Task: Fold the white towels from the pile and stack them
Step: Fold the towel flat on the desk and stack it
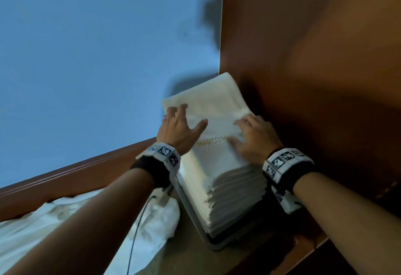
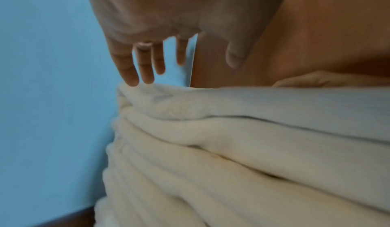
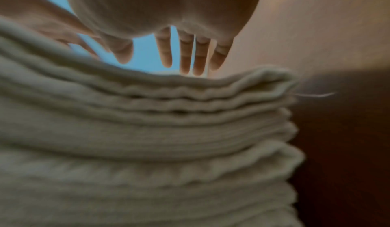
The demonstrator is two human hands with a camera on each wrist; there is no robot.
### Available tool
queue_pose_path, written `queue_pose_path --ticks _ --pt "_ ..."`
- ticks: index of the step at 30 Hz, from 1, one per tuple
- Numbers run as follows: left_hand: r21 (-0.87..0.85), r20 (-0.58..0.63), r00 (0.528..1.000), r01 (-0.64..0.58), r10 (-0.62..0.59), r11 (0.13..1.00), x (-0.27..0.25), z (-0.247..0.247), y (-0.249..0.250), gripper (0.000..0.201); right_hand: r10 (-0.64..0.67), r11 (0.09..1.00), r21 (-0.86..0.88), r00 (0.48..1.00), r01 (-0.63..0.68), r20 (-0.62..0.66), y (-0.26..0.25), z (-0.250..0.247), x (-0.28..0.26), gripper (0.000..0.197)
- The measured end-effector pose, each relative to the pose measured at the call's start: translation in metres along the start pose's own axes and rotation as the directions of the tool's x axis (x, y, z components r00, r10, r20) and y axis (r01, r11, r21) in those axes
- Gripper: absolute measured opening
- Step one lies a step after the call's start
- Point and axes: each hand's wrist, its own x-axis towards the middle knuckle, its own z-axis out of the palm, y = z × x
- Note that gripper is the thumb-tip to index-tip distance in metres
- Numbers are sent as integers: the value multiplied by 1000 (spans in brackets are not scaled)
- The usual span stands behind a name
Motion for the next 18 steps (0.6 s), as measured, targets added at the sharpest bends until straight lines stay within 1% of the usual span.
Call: queue_pose_path --ticks 1,2,4,5,7,8,9,11,13,15,18 --pt "94 68 996 -64 57 994 15 3 -1 78 -1 1000 13 994 0 108 -7 5 -2 68" --pt "192 149 985 -120 92 974 28 8 -3 81 14 999 26 975 -20 220 -12 11 -4 76" --pt "353 274 956 -199 102 914 51 17 -10 84 34 995 71 922 -66 385 -14 21 -4 90" --pt "406 313 945 -220 91 887 60 21 -15 85 26 992 102 904 -76 426 -14 24 -3 98" --pt "453 361 930 -240 70 859 78 25 -27 86 -2 985 154 895 -74 447 -11 30 1 110" --pt "460 381 922 -248 63 852 86 28 -33 89 -7 984 164 894 -74 449 -9 32 4 112" --pt "464 399 915 -256 58 848 93 31 -38 92 -3 983 165 892 -80 451 -6 35 7 112" --pt "466 426 903 -266 49 844 106 40 -45 100 16 983 158 890 -99 456 -3 43 12 105" --pt "442 452 891 -255 31 860 115 54 -49 104 38 981 153 887 -121 461 0 53 18 98" --pt "405 460 888 -229 19 885 118 67 -53 107 59 980 141 883 -140 465 4 62 24 100" --pt "401 470 883 -221 8 889 119 72 -55 101 73 984 111 877 -142 474 5 67 27 101"
